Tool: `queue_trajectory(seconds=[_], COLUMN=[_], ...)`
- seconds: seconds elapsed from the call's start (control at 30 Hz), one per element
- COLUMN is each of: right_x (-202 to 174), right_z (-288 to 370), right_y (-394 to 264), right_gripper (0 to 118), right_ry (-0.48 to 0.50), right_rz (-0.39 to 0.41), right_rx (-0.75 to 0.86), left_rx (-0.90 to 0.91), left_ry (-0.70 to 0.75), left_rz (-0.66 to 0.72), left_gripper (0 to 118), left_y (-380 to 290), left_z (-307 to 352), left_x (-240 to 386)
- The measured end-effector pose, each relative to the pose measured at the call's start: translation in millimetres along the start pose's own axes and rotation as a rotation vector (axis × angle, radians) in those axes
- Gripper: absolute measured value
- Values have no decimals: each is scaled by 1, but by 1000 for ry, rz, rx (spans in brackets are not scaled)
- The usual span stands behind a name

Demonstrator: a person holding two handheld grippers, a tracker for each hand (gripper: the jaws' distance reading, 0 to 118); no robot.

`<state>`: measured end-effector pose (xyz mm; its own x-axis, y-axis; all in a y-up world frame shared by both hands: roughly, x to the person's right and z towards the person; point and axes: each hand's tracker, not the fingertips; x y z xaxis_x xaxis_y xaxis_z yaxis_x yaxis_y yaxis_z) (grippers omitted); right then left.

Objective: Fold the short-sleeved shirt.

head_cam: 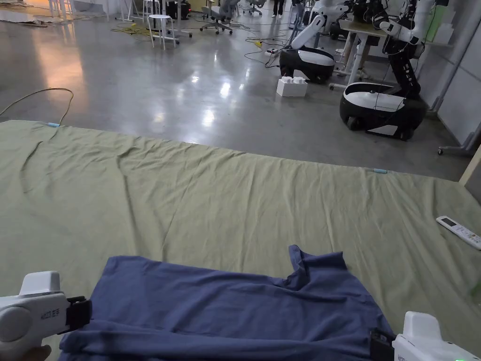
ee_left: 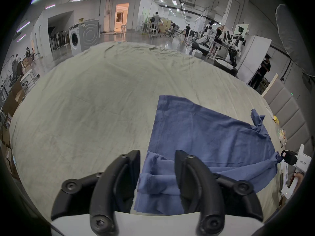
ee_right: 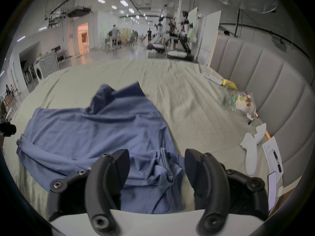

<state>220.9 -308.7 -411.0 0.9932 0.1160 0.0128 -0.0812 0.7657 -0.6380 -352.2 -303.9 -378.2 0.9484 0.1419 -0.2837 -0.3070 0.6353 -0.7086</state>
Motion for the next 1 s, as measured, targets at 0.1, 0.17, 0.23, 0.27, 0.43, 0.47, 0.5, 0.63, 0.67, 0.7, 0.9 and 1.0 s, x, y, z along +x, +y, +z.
queue_trajectory(seconds=[0.1,0.17,0.23,0.27,0.43,0.47,0.5,0.63,0.67,0.7,0.9,1.0], right_x=[-15,-28,-42,-47,-78,-82,-85,-94,-95,-96,-96,-99], right_z=[31,50,70,78,119,126,134,156,158,164,182,186], right_y=[0,1,1,2,6,7,9,12,9,12,14,15], right_gripper=[75,75,74,70,20,18,12,4,4,3,2,2], right_ry=[14,25,43,56,46,51,66,64,91,79,84,79], right_rz=[12,26,24,19,-2,-2,13,6,-30,-19,-57,-31], right_rx=[121,192,252,275,416,448,492,561,539,554,612,617], left_rx=[113,170,267,288,411,433,455,565,591,603,689,690], left_ry=[-19,4,-26,-37,-53,-72,-96,-75,-67,-65,-61,-63], left_rz=[-38,-49,-79,-90,-165,-172,-177,-223,-229,-238,-236,-253], left_gripper=[46,46,44,40,18,13,11,7,5,5,5,5], left_y=[-7,-15,-23,-26,-46,-49,-53,-60,-61,-60,-54,-54], left_z=[22,38,50,56,93,101,109,134,139,146,172,173], left_x=[6,14,18,22,52,59,65,84,87,90,96,93])
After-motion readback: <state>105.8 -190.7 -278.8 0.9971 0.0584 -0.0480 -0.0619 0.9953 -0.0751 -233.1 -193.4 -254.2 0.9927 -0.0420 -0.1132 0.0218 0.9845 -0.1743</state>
